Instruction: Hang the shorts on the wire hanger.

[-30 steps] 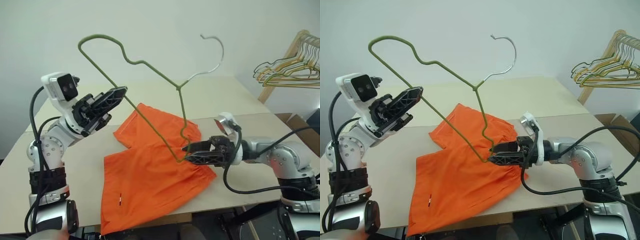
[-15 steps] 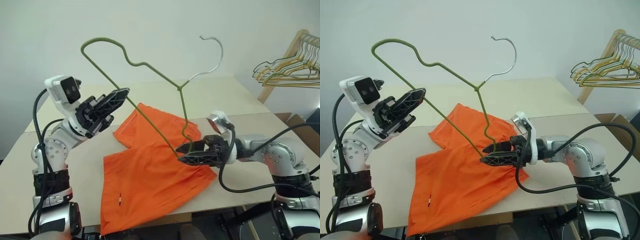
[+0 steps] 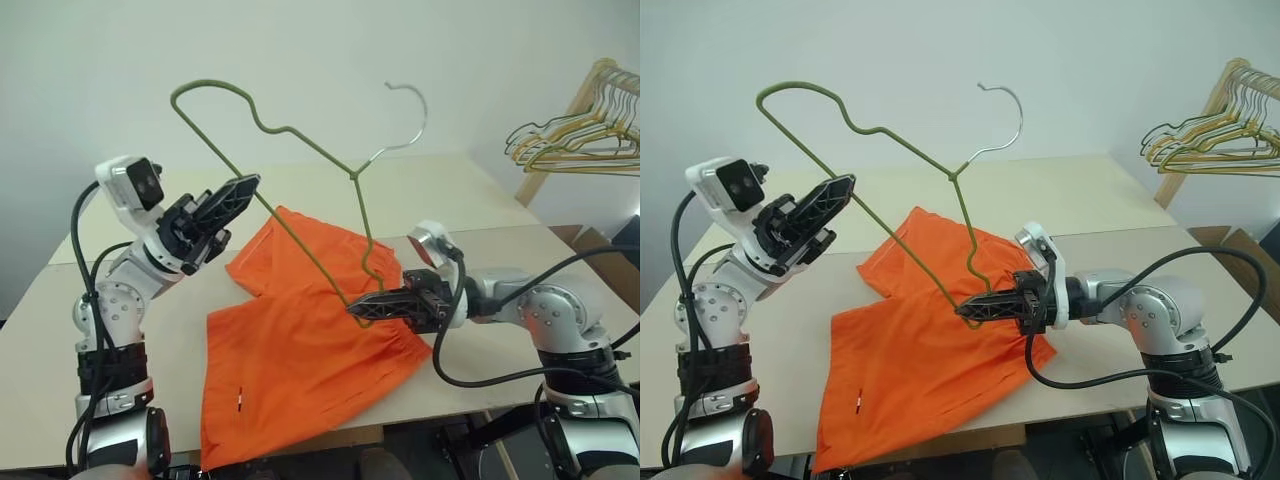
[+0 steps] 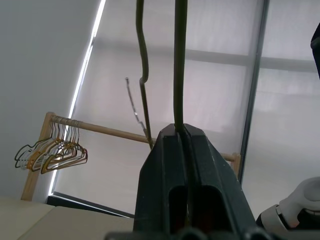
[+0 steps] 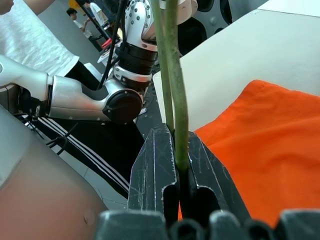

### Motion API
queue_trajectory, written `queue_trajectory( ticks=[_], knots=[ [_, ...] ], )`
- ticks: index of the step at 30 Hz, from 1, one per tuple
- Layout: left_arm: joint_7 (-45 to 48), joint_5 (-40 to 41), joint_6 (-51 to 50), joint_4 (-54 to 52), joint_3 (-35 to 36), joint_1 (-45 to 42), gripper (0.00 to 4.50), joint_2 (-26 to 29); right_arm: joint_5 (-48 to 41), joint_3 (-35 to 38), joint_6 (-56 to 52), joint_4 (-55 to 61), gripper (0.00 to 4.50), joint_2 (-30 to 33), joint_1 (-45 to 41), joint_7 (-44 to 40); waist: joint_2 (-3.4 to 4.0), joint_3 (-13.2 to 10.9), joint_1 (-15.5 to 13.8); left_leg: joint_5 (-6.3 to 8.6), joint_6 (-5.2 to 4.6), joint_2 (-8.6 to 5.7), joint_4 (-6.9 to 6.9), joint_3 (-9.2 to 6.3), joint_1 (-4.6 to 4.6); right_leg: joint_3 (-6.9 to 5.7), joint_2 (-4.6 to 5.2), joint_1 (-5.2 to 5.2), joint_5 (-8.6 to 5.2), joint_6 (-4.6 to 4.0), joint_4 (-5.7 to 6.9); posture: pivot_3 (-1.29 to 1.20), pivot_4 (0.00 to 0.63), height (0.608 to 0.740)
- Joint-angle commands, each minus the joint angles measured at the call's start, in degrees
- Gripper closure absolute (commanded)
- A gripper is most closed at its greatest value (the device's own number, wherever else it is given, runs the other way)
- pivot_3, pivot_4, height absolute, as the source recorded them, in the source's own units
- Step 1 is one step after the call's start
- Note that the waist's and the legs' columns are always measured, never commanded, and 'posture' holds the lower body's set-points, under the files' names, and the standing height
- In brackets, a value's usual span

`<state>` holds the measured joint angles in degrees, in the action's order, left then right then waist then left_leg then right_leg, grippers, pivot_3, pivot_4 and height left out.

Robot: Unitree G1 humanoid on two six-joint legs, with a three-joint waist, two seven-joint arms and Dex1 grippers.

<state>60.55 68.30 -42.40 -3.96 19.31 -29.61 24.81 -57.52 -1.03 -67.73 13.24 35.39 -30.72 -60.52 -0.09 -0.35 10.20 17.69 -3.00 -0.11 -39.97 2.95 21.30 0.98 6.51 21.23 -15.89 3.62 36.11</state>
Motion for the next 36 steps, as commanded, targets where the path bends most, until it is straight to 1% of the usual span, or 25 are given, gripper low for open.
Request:
queue_trajectory(
  ticks=[1, 4, 6, 8, 10, 13, 15, 17, 19, 22, 25, 28, 30, 31, 32, 35, 36],
  knots=[
    [-1.36, -0.85, -0.56, 0.04, -1.01, 0.03, 4.26, 0.2, -0.82, 0.87, 0.95, 0.82, 4.49, -0.51, -1.71, 0.51, 0.0, 0.0, -0.01, 0.0, 0.0, 0.0, 0.0, 0.0, 0.0, 0.0, 0.0, 0.0, 0.0, 0.0, 0.0, -0.25, 0.0, 0.74],
    [-2.66, -2.95, -0.39, 0.71, -1.71, 1.73, 3.51, 0.37, -1.41, 1.7, 1.1, 0.66, 4.5, -0.89, -1.57, 0.99, 0.0, 0.0, 0.03, 0.0, 0.0, 0.0, 0.0, 0.0, 0.0, 0.0, -0.01, 0.0, 0.0, 0.0, 0.0, -0.26, 0.0, 0.74],
    [-4.45, -4.96, -0.39, 1.44, -2.46, 2.9, 2.82, 0.61, -2.44, 3.1, 0.82, 0.37, 4.5, -1.26, -1.39, 1.71, 0.0, 0.0, 0.08, 0.0, 0.0, 0.0, 0.0, 0.0, 0.0, 0.0, -0.01, 0.01, 0.0, 0.0, 0.0, -0.26, 0.0, 0.74],
    [-4.5, -8.03, -0.72, 1.82, -4.3, 5.18, 2.26, 2.1, -4.46, 6.21, -0.05, -0.97, 4.5, -1.51, -0.96, 3.53, 0.0, 0.0, 0.09, 0.0, 0.0, 0.0, 0.0, 0.0, 0.01, 0.0, -0.01, 0.02, 0.0, 0.0, 0.01, -0.26, 0.0, 0.74],
    [-2.98, -13.26, 0.63, 1.17, -7.44, 8.72, 1.62, 4.57, -6.83, 10.22, -1.53, -3.17, 4.5, -0.62, -0.13, 5.24, 0.05, 0.01, 0.15, -0.01, 0.01, 0.0, 0.02, 0.0, 0.0, 0.02, 0.0, 0.02, 0.0, 0.0, 0.0, -0.26, 0.0, 0.74],
    [-1.5, -17.82, 1.6, -0.44, -10.12, 12.84, 0.66, 7.99, -8.32, 15.1, -3.66, -4.95, 4.5, 3.73, 3.18, 5.95, 0.05, 0.01, -0.07, -0.01, 0.03, -0.02, 0.11, -0.01, 0.01, 0.02, 0.03, 0.03, 0.0, -0.01, -0.03, -0.26, 0.0, 0.74],
    [-0.58, -20.96, 3.32, -1.8, -11.28, 14.9, 0.06, 9.96, -8.8, 17.82, -5.1, -5.52, 4.5, 7.52, 6.11, 5.75, 0.04, 0.01, -0.36, -0.01, 0.03, -0.01, 0.11, -0.1, 0.17, 0.07, 0.28, 0.1, 0.0, -0.02, -0.06, -0.26, 0.0, 0.74],
    [-0.39, -25.15, 5.81, -2.5, -12.87, 16.14, 0.02, 11.89, -7.86, 19.7, -7.27, -7.58, 4.5, 11.41, 8.85, 6.97, 0.05, 0.01, -0.59, -0.01, 0.03, -0.03, 0.1, -0.12, 0.42, 0.07, 0.55, 0.34, -0.01, -0.04, -0.06, -0.26, 0.0, 0.74],
    [1.23, -28.42, 7.9, -3.26, -14.3, 16.9, 0.02, 14.26, -4.65, 20.7, -7.52, -9.11, 4.5, 15.31, 12.54, 8.52, 0.08, 0.03, -0.67, -0.04, 0.07, -0.04, 0.09, -0.12, 0.55, 0.1, 0.62, 0.5, 0.0, -0.07, -0.04, -0.26, 0.0, 0.74],
    [2.69, -30.44, 9.71, -3.97, -14.94, 17.01, 0.02, 15.97, -0.46, 17.51, -8.49, -10.88, 4.5, 21.75, 16.27, 7.59, 0.22, 0.1, -0.94, -0.06, 0.09, -0.03, 0.11, -0.09, 0.73, 0.13, 0.65, 0.76, -0.01, -0.13, 0.0, -0.25, 0.0, 0.74],
    [4.18, -31.37, 10.26, -4.88, -15.19, 16.4, 0.02, 17.52, 0.58, 16.86, -8.55, -14.83, 4.5, 27.56, 22.53, -0.36, 0.3, 0.14, -1.27, -0.07, 0.07, -0.01, 0.13, 0.0, 0.82, 0.21, 0.61, 0.9, -0.01, -0.13, 0.03, -0.24, 0.0, 0.74],
    [5.36, -32.45, 10.97, -5.31, -15.69, 16.16, 0.02, 18.81, 0.51, 13.37, -11.09, -19.09, 4.5, 31.65, 24.89, -7.11, 0.32, 0.13, -1.44, -0.06, -0.03, -0.02, 0.09, 0.07, 0.83, 0.19, 0.52, 0.88, -0.01, -0.12, 0.03, -0.24, 0.0, 0.74],
    [6.0, -33.25, 11.38, -5.64, -16.12, 16.26, 0.02, 19.51, 0.72, 11.86, -12.24, -22.51, 4.5, 33.28, 26.38, -11.12, 0.34, 0.15, -1.49, -0.06, -0.09, -0.01, 0.08, 0.19, 0.76, 0.15, 0.44, 0.84, -0.01, -0.12, 0.03, -0.24, 0.0, 0.74],
    [6.28, -33.44, 11.49, -5.63, -16.11, 16.33, 0.02, 19.67, 0.96, 11.35, -12.33, -23.29, 4.5, 33.69, 26.7, -12.33, 0.34, 0.15, -1.56, -0.07, -0.13, -0.01, 0.08, 0.21, 0.73, 0.1, 0.41, 0.79, -0.01, -0.11, 0.02, -0.24, 0.0, 0.74],
    [6.42, -33.59, 11.47, -5.66, -16.12, 16.42, 0.02, 19.68, 2.01, 10.37, -11.28, -23.6, 4.5, 34.45, 27.52, -13.6, 0.34, 0.15, -1.59, -0.08, -0.15, -0.01, 0.08, 0.22, 0.69, 0.03, 0.13, 0.76, 0.0, -0.1, 0.02, -0.24, 0.0, 0.74],
    [6.6, -34.39, 11.49, -5.79, -16.24, 16.79, 0.02, 19.8, 4.56, 7.09, -10.99, -25.07, 4.5, 36.07, 27.89, -15.44, 0.4, 0.18, -1.64, -0.08, -0.16, 0.0, 0.04, 0.24, 0.67, 0.08, 0.02, 0.74, 0.0, -0.09, 0.06, -0.23, 0.0, 0.74],
    [6.71, -34.67, 11.58, -5.95, -16.31, 17.04, 0.02, 19.77, 4.67, 6.98, -11.29, -25.66, 4.5, 36.0, 27.78, -15.85, 0.4, 0.18, -1.64, -0.08, -0.16, 0.01, 0.04, 0.24, 0.66, 0.08, -0.02, 0.74, 0.0, -0.09, 0.06, -0.23, 0.0, 0.74]
  ],
)
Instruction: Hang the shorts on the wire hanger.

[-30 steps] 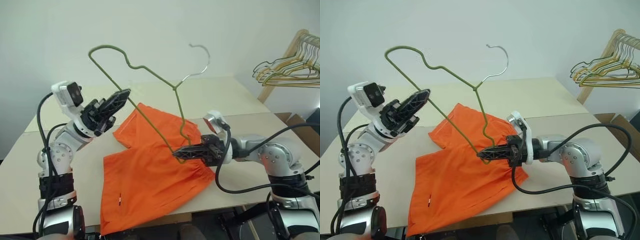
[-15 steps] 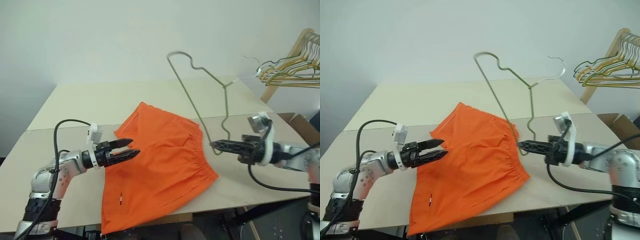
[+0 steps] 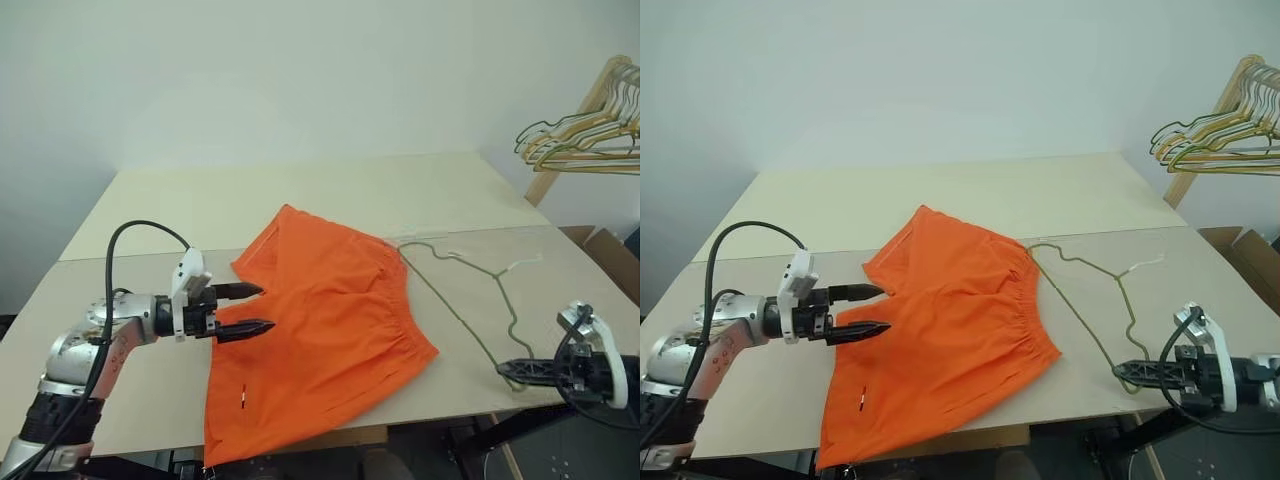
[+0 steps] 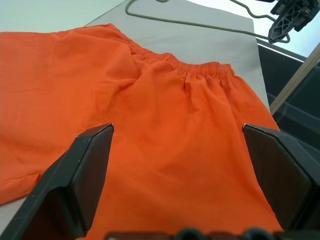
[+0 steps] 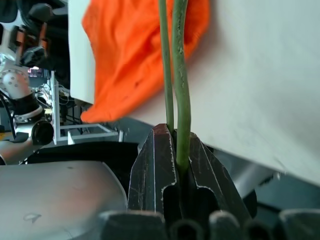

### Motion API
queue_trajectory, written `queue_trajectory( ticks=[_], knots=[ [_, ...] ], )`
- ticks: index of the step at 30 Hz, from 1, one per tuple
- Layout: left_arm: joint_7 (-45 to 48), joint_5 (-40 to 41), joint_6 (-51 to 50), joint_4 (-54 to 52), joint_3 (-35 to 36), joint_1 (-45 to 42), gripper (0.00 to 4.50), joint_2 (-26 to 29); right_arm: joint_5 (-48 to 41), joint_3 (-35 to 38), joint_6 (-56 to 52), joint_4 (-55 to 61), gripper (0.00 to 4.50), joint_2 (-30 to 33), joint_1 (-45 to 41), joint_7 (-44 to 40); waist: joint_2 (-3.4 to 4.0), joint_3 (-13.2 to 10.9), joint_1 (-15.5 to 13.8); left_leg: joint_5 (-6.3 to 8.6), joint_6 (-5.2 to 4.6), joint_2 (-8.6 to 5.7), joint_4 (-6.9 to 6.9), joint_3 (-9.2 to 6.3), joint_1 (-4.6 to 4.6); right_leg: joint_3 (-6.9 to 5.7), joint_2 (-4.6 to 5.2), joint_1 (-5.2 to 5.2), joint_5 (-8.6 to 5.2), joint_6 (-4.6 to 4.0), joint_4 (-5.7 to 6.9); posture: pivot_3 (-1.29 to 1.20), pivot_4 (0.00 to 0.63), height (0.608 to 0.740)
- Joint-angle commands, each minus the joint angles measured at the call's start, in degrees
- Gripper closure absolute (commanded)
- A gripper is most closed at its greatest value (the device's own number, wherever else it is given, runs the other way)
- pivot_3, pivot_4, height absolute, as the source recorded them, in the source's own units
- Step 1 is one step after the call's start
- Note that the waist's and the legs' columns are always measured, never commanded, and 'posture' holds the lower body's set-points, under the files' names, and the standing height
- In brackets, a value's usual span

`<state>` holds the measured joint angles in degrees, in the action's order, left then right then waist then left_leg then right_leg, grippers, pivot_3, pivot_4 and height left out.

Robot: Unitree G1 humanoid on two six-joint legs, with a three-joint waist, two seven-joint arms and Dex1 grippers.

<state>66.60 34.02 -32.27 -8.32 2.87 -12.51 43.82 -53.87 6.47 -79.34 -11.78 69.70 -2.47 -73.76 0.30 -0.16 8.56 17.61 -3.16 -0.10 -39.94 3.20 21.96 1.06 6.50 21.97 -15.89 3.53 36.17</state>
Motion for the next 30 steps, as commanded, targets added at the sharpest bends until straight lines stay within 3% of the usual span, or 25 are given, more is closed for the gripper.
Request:
queue_trajectory(
  ticks=[1, 18, 30],
  knots=[
    [0.77, -0.56, 1.51, -1.76, 0.1, 0.2, 0.02, 0.72, 1.13, -0.58, 0.13, -1.17, 4.5, 1.47, -0.54, -2.91, 0.0, 0.0, 0.01, 0.0, 0.0, 0.0, 0.0, 0.01, 0.0, 0.0, -0.02, 0.01, 0.0, 0.0, 0.02, -0.23, 0.0, 0.74],
    [-0.79, -1.21, 2.07, -4.59, -0.26, 3.3, 0.02, -0.65, 3.34, -3.62, -4.9, -0.37, 4.5, 1.74, -0.77, -2.2, 0.01, 0.0, -0.48, 0.01, -0.02, -0.02, -0.07, 0.04, 0.01, 0.03, -0.12, 0.0, 0.02, 0.06, 0.05, -0.21, 0.0, 0.74],
    [-2.41, -1.41, 2.11, -6.03, -0.48, 4.77, 0.02, -1.18, 6.39, -3.51, -5.29, -7.22, 4.5, 1.66, -4.0, -1.76, 0.01, 0.02, -1.7, 0.01, -0.03, -0.03, -0.13, 0.11, -0.01, 0.07, -0.15, -0.01, 0.03, 0.07, 0.05, -0.21, 0.0, 0.74]
  ],
)
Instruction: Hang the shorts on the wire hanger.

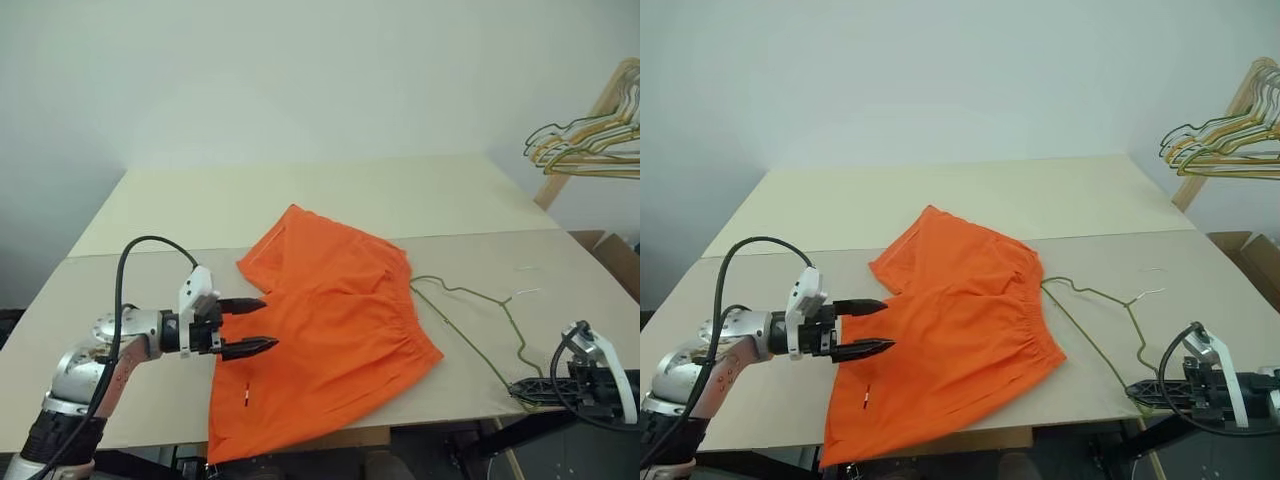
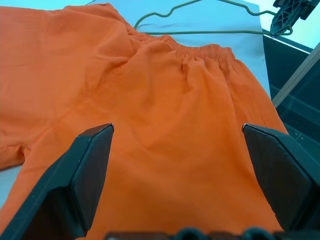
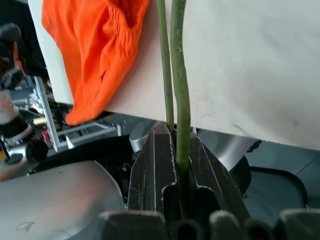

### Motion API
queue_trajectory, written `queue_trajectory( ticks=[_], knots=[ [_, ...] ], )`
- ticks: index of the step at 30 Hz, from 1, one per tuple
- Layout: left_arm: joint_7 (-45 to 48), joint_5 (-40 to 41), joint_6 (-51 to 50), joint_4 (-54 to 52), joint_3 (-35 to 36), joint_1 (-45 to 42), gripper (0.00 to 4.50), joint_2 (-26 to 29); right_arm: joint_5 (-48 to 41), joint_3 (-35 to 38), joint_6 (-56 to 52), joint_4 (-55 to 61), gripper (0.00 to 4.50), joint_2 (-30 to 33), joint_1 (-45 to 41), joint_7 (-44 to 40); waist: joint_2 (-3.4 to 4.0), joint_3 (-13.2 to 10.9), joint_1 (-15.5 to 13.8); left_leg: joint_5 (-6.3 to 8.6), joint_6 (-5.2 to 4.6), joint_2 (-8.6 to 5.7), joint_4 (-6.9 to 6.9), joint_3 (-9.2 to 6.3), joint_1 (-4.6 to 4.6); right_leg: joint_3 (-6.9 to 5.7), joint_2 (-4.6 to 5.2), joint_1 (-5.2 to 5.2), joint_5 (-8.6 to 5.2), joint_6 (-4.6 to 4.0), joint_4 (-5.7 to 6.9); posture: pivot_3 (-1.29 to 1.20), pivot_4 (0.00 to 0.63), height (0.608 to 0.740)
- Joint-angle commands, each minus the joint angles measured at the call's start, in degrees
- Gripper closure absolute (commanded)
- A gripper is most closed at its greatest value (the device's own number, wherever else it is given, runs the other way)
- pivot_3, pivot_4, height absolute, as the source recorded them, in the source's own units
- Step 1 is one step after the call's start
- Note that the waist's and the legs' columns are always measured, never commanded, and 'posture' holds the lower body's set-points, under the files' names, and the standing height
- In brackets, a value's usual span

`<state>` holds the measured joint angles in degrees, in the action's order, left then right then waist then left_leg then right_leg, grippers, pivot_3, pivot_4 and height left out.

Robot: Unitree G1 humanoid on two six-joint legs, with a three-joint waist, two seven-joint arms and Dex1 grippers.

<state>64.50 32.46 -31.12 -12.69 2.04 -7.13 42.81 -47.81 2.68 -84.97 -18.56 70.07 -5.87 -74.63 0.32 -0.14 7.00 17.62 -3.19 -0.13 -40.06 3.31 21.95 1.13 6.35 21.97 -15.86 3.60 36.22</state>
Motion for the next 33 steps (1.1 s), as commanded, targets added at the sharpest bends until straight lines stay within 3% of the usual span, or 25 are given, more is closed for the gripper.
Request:
queue_trajectory(
  ticks=[1, 11, 21, 33],
  knots=[
    [-0.36, 0.13, 0.97, -1.72, 0.31, -0.64, 0.02, -0.23, 0.39, 0.26, 0.24, -0.32, 4.5, 1.18, -0.54, -0.96, 0.01, 0.01, -0.15, 0.0, 0.0, 0.0, 0.0, 0.0, 0.0, -0.01, 0.0, 0.0, 0.0, 0.0, 0.0, -0.21, 0.0, 0.74],
    [-0.54, -0.14, 1.05, -2.05, 0.32, -0.22, 0.02, -0.51, -2.04, 0.23, 0.94, 7.73, 4.5, 1.92, 4.23, -5.05, 0.04, 0.04, -0.16, 0.0, -0.01, 0.0, -0.03, 0.02, -0.01, 0.0, -0.04, -0.02, 0.0, 0.0, 0.02, -0.2, 0.0, 0.74],
    [-1.35, -0.77, 1.48, -2.45, 0.07, 0.58, 0.02, -0.74, -2.62, 0.78, 3.84, 7.33, 4.5, 1.11, 2.51, -10.08, 0.03, 0.05, -0.24, 0.01, -0.02, 0.0, -0.06, 0.03, -0.01, 0.02, -0.06, -0.02, 0.01, 0.01, 0.02, -0.19, 0.0, 0.74],
    [-2.16, -2.57, 2.29, -3.14, -1.9, 0.86, 0.02, -1.07, 4.74, -12.07, 5.52, -2.21, 4.5, -7.3, -11.54, -9.75, 0.02, 0.1, -0.26, 0.01, -0.01, 0.0, -0.08, 0.04, -0.08, 0.04, -0.08, -0.05, 0.01, 0.01, 0.04, -0.17, 0.0, 0.74]
  ],
)
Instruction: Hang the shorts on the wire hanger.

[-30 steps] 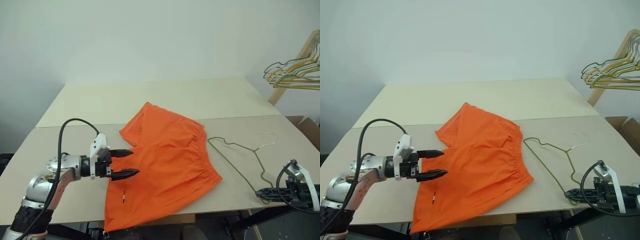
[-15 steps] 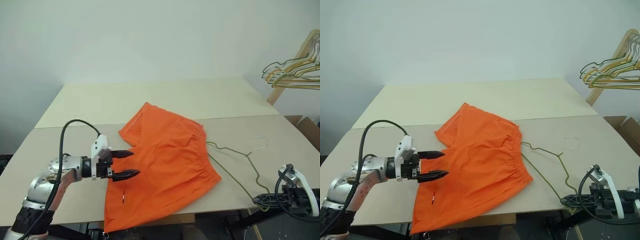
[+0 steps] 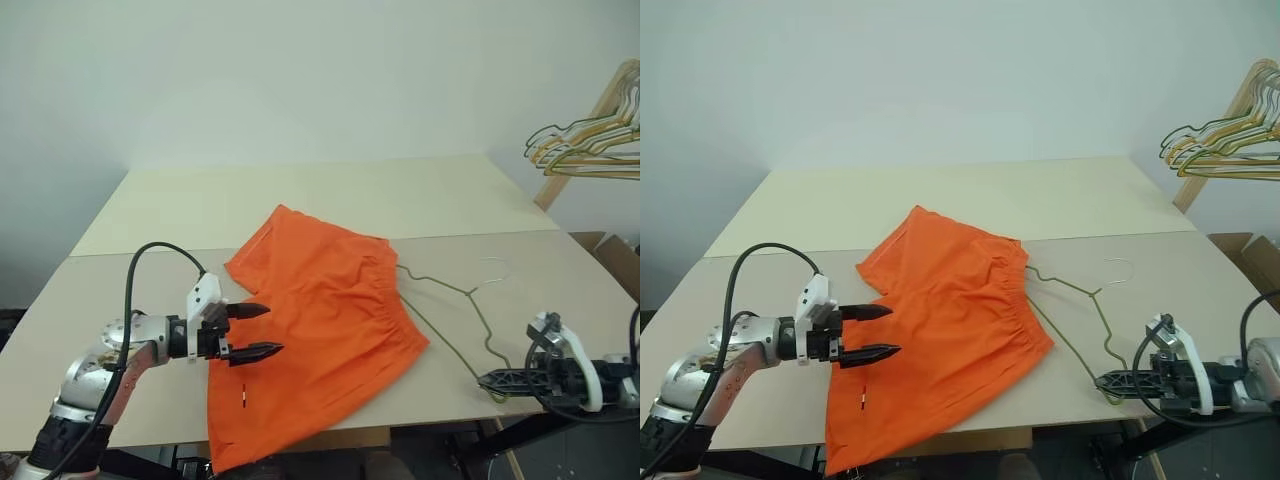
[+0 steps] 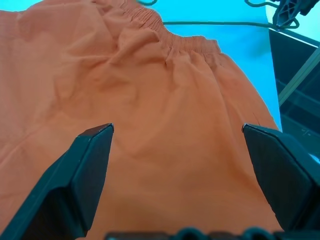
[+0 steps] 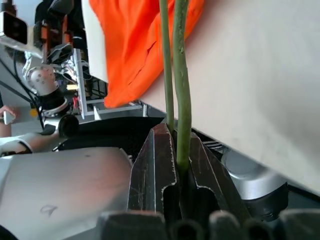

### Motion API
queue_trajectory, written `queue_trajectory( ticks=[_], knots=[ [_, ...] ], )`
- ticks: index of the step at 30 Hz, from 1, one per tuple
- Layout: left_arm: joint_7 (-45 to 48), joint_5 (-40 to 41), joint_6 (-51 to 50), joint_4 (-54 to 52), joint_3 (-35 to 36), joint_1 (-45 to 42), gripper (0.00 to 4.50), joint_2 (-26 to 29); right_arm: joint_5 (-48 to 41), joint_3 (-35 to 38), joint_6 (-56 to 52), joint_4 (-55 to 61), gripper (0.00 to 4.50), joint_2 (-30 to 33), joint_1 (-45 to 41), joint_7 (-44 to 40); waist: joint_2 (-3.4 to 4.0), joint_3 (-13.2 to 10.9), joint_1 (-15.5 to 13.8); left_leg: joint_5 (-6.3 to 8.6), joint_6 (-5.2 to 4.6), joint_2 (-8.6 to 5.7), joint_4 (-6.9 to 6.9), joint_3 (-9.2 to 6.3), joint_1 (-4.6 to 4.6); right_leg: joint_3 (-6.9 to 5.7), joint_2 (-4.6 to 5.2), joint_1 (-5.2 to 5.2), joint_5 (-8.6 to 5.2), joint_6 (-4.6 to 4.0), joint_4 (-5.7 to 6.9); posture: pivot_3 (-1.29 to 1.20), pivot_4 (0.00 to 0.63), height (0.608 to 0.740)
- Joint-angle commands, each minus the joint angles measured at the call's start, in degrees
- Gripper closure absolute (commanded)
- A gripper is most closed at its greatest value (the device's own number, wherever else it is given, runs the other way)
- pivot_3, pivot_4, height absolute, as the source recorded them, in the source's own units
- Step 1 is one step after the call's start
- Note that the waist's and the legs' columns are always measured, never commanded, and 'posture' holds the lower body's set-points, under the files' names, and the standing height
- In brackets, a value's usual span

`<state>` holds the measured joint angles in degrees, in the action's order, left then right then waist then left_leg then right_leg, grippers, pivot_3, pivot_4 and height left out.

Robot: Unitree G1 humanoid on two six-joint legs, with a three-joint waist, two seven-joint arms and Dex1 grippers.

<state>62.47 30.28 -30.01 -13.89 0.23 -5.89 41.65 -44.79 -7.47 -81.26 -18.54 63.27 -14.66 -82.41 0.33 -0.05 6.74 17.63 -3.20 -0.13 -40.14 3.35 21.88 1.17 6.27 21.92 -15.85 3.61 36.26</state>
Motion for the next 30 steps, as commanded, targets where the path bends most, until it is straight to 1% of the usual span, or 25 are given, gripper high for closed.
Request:
queue_trajectory(
  ticks=[1, 6, 9, 12, 14, 18, 20, 23, 26, 29, 30],
  knots=[
    [-0.19, -0.42, 1.15, -2.01, -0.17, -0.33, 0.02, 0.08, 2.66, -3.44, 2.9, -3.05, 4.5, -0.64, -3.74, -3.0, 0.0, 0.0, -0.04, 0.0, 0.0, 0.0, 0.0, 0.0, 0.0, 0.0, 0.0, 0.01, 0.0, 0.0, 0.01, -0.17, 0.0, 0.74],
    [-0.16, -0.65, 1.03, -2.29, -0.25, -0.18, 0.02, 0.09, 7.23, -10.79, 7.96, -4.7, 4.5, -0.06, -7.67, -8.94, 0.02, 0.01, -0.22, -0.01, 0.02, 0.0, -0.01, 0.0, 0.03, -0.02, 0.01, 0.03, 0.0, 0.0, 0.0, -0.16, 0.0, 0.74],
    [-0.35, -0.83, 0.94, -2.41, -0.26, -0.11, 0.02, 0.21, 3.33, -15.61, 12.48, -2.78, 4.5, 3.59, -8.42, -10.09, 0.03, 0.01, -0.54, -0.01, 0.02, -0.01, -0.02, 0.0, 0.03, -0.02, 0.02, 0.05, 0.0, 0.0, 0.03, -0.15, 0.0, 0.74],
    [-0.38, -0.86, 0.97, -2.53, -0.23, 0.03, 0.02, 0.34, 0.28, -19.5, 14.84, -2.66, 4.5, 5.3, -10.05, -10.09, 0.04, 0.02, -0.98, -0.01, 0.02, -0.02, -0.02, 0.0, 0.05, -0.02, 0.08, 0.11, 0.0, 0.0, 0.06, -0.14, 0.0, 0.74],
    [-0.45, -1.01, 1.07, -2.64, -0.34, 0.2, 0.02, 0.36, -0.94, -20.56, 14.65, -5.42, 4.5, 4.07, -12.51, -10.09, 0.03, 0.02, -0.96, -0.01, 0.03, 0.0, -0.02, 0.0, 0.04, -0.03, 0.08, 0.11, 0.0, -0.01, 0.05, -0.14, 0.0, 0.74],
    [-0.63, -1.41, 1.28, -3.0, -0.71, 0.6, 0.02, 0.31, 1.52, -20.48, 12.51, -15.98, 4.5, -2.28, -18.61, -10.09, 0.01, 0.04, -1.08, -0.02, 0.07, 0.02, -0.02, 0.04, -0.02, 0.0, 0.08, 0.08, 0.03, -0.06, 0.03, -0.13, 0.0, 0.74],
    [-0.74, -1.48, 1.31, -3.2, -0.89, 0.76, 0.02, 0.27, 2.04, -20.89, 13.41, -17.28, 4.5, -3.83, -19.27, -10.09, 0.02, 0.05, -1.31, -0.05, 0.12, 0.02, -0.01, 0.03, 0.01, -0.02, 0.09, 0.11, 0.04, -0.06, 0.05, -0.13, 0.0, 0.74],
    [-0.82, -1.5, 1.29, -3.41, -0.91, 0.97, 0.02, 0.4, -0.01, -22.19, 13.62, -14.04, 4.5, -3.7, -18.2, -10.09, 0.06, 0.07, -2.0, -0.23, 0.44, -0.01, -0.02, 0.01, 0.16, -0.1, 0.18, 0.24, 0.03, -0.06, 0.06, -0.12, 0.0, 0.74],
    [-0.91, -1.5, 1.19, -3.54, -0.85, 1.13, 0.02, 0.47, -2.49, -24.43, 14.59, -9.11, 4.5, -1.73, -16.47, -10.09, 0.06, 0.07, -2.57, -0.22, 0.45, -0.01, -0.04, 0.01, 0.21, -0.15, 0.24, 0.26, 0.03, -0.06, 0.02, -0.12, 0.0, 0.74],
    [-0.94, -1.67, 1.26, -3.61, -1.04, 1.3, 0.02, 0.56, -2.82, -26.76, 15.44, -7.35, 4.5, -0.75, -16.02, -10.09, 0.06, 0.07, -2.75, -0.19, 0.43, 0.0, -0.04, 0.01, 0.19, -0.15, 0.28, 0.25, 0.03, -0.06, 0.01, -0.12, 0.0, 0.74],
    [-0.94, -1.72, 1.29, -3.59, -1.11, 1.29, 0.02, 0.58, -3.19, -27.35, 15.83, -6.7, 4.5, -0.32, -15.91, -10.09, 0.06, 0.07, -2.77, -0.1, 0.29, 0.0, -0.04, 0.01, 0.19, -0.15, 0.3, 0.26, 0.03, -0.06, 0.02, -0.12, 0.0, 0.74]
  ],
)
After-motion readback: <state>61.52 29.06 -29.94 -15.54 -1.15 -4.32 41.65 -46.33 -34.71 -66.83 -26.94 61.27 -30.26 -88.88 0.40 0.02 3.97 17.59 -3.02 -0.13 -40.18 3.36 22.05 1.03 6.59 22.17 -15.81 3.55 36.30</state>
